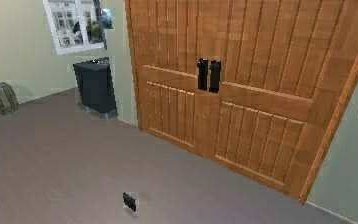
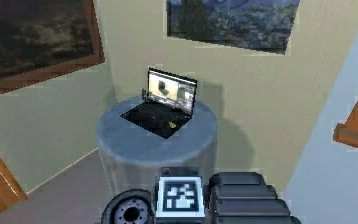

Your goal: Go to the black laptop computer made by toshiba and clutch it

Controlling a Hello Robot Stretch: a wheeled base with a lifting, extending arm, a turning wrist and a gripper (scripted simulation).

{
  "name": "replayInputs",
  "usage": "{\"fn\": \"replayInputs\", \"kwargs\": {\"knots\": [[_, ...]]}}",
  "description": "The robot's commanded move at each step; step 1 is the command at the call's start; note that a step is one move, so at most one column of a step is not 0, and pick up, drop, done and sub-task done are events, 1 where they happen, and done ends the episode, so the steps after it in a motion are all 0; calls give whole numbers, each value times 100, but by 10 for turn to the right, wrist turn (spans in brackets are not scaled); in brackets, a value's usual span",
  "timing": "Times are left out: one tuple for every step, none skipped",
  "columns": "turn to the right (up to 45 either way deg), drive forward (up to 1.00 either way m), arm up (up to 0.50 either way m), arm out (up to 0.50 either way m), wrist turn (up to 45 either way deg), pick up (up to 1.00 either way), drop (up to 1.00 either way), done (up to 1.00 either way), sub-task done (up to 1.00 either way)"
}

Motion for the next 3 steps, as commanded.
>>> {"fn": "replayInputs", "kwargs": {"knots": [[0,0,0,50,0,0,0,0,0],[0,0,0,0,450,0,0,0,0],[0,0,0,0,450,0,0,0,0]]}}
